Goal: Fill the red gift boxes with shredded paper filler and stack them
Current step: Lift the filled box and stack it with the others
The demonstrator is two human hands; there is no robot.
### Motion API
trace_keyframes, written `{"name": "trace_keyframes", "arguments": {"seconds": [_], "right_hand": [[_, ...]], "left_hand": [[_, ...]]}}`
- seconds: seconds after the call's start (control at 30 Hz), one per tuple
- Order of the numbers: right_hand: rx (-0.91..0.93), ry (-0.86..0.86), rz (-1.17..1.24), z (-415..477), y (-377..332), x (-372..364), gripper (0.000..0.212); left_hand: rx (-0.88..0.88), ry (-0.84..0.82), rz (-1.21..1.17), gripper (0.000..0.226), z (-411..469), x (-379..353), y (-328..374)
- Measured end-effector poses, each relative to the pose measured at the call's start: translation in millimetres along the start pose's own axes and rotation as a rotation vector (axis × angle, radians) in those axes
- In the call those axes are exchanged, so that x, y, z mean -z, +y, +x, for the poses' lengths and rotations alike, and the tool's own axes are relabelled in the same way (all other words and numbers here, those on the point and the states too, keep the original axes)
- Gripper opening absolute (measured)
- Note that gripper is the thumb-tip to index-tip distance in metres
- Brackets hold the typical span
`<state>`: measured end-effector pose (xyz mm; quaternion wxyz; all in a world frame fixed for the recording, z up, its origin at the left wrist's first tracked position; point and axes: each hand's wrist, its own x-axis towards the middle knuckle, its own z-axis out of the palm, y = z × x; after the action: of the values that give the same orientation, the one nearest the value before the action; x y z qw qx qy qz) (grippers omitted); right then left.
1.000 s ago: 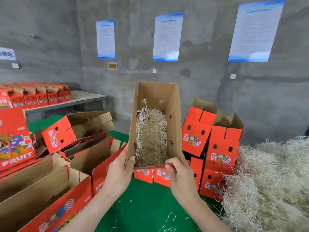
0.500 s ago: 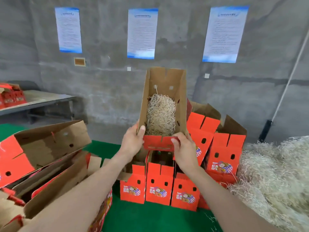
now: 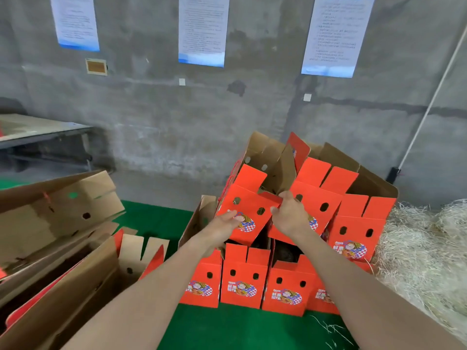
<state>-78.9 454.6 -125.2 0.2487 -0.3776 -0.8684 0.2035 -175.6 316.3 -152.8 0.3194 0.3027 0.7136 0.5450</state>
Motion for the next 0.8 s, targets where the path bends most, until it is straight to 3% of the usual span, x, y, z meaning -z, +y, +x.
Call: {"name": "trace_keyframes", "arguments": {"seconds": [0.23, 0.33, 0.4, 0.5, 0.57, 0.6, 0.7, 0.77, 0.8], "right_hand": [[0.054, 0.048, 0.027, -12.8, -10.4, 8.4, 0.061], [0.277, 0.147, 0.149, -30.1, -32.6, 4.3, 0.042], [0.413, 0.172, 0.238, -57.3, -55.3, -3.2, 0.021], [0.605, 0.029, 0.376, -125.1, -84.3, -34.4, 0.013], [0.770, -0.158, 0.379, -179.0, -96.5, -69.0, 0.014], [0.848, -0.283, 0.332, -205.1, -103.3, -88.6, 0.017], [0.880, -0.665, 0.193, -265.4, -127.6, -146.6, 0.037], [0.849, -0.718, 0.061, -290.0, -143.2, -175.0, 0.044], [0.844, -0.675, -0.022, -298.3, -148.4, -184.7, 0.043]], "left_hand": [[-0.041, 0.188, 0.015, 0.044, -48.9, 27.8, -39.8], [-0.051, 0.266, -0.060, 0.036, -102.5, 47.1, -62.0], [-0.063, 0.402, -0.097, 0.030, -146.5, 64.7, -79.6], [-0.034, 0.788, -0.074, 0.026, -222.3, 92.0, -118.3], [0.061, 1.027, 0.209, 0.024, -274.1, 103.8, -150.7], [0.130, 1.061, 0.365, 0.025, -296.6, 107.7, -167.2], [0.430, 0.819, 0.705, 0.041, -338.9, 115.7, -212.6], [0.518, 0.710, 0.734, 0.042, -349.1, 115.7, -225.8], [0.487, 0.733, 0.707, 0.039, -349.5, 113.4, -226.8]]}}
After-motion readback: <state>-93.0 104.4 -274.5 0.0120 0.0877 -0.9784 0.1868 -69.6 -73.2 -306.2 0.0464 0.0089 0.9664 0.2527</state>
